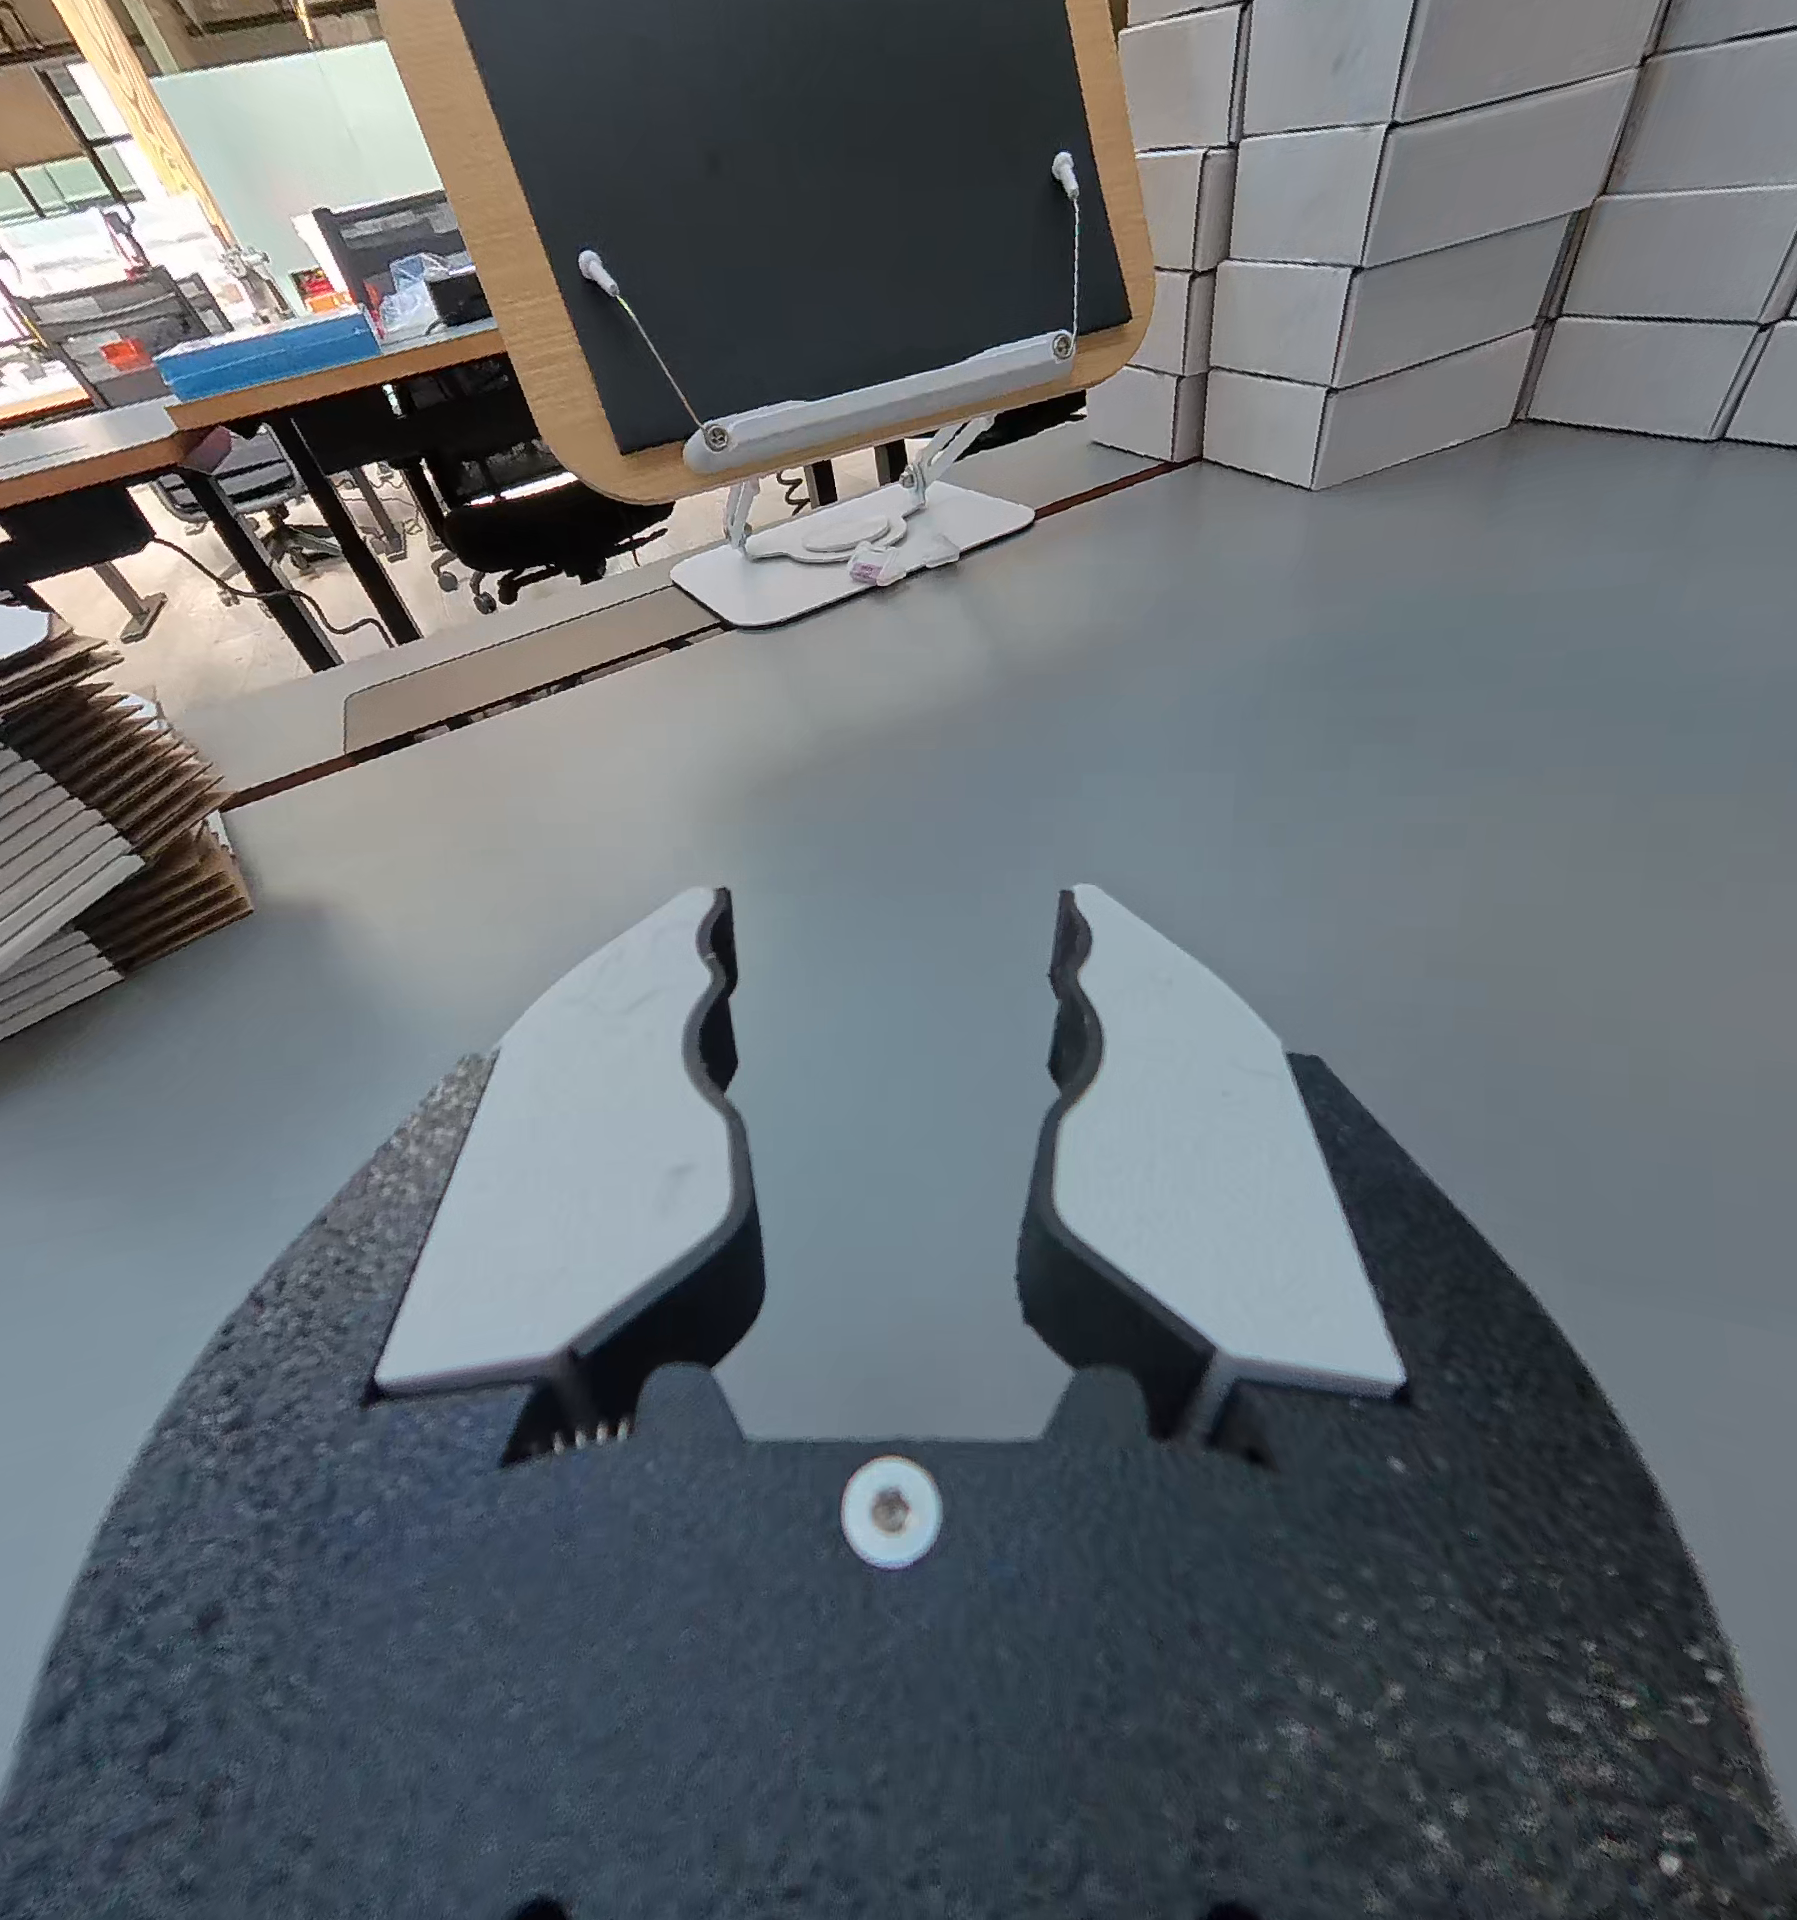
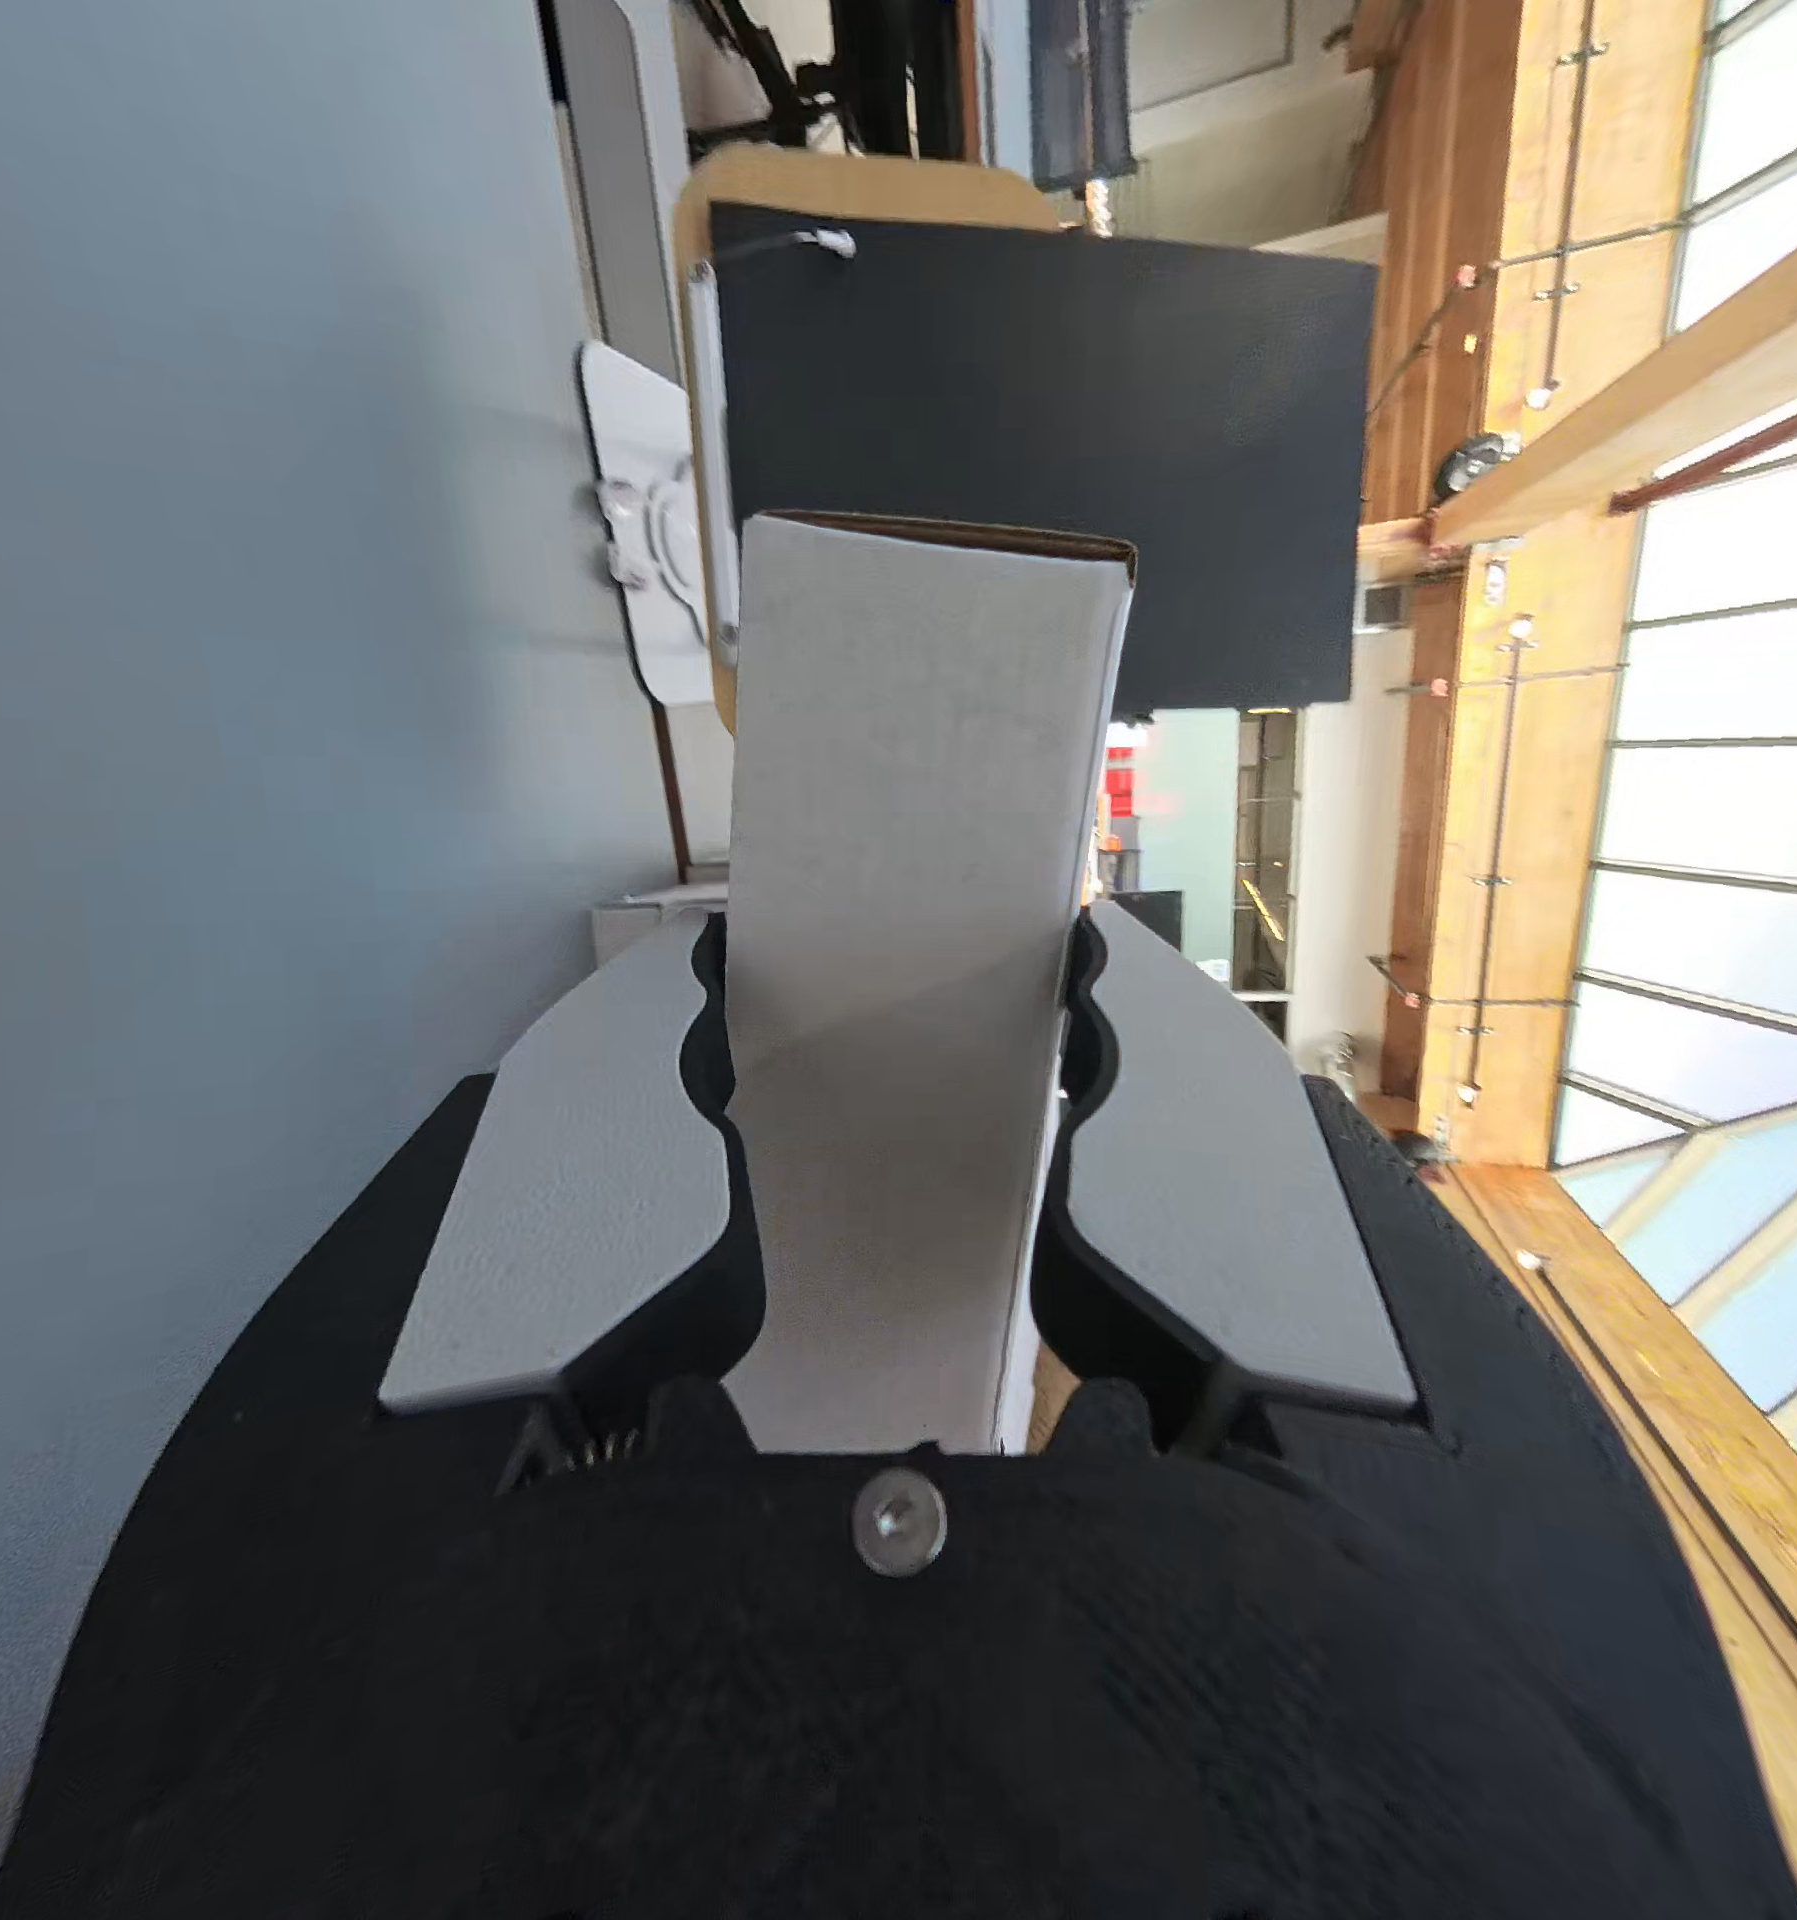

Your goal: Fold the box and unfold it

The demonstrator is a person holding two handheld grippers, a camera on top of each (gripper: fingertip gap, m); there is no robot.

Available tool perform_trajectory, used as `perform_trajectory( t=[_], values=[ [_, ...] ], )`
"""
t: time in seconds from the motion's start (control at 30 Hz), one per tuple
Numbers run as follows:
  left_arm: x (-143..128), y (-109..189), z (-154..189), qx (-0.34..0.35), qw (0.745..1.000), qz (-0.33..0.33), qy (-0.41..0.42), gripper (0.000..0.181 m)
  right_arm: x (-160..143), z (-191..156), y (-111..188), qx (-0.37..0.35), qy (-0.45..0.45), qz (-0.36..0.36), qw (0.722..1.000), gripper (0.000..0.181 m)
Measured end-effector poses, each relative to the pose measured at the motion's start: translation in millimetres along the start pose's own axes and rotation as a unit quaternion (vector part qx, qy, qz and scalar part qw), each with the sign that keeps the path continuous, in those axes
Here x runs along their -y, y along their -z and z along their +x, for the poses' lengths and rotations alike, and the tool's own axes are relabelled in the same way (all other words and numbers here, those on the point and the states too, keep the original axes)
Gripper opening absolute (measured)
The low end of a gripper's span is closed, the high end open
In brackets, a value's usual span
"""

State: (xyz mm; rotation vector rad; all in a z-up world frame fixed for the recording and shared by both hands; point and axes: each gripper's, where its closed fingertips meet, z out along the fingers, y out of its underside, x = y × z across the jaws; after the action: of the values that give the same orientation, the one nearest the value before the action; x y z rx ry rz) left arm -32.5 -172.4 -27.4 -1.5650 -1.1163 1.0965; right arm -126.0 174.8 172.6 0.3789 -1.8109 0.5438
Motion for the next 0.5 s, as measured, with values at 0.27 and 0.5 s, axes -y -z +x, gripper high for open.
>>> perform_trajectory(
  t=[0.27, 0.5],
  values=[
    [-7.5, -12.7, 25.7, -0.031, 0.999, -0.02, -0.009, 0.058, -174.5, -12.9, 131.1, -0.074, 0.02, -0.093, 0.993, 0.063],
    [-9.4, -15.1, 48.7, -0.052, 0.998, -0.021, 0.002, 0.058, -265.7, -45.2, 139.4, -0.047, 0.043, -0.153, 0.986, 0.063]
  ],
)
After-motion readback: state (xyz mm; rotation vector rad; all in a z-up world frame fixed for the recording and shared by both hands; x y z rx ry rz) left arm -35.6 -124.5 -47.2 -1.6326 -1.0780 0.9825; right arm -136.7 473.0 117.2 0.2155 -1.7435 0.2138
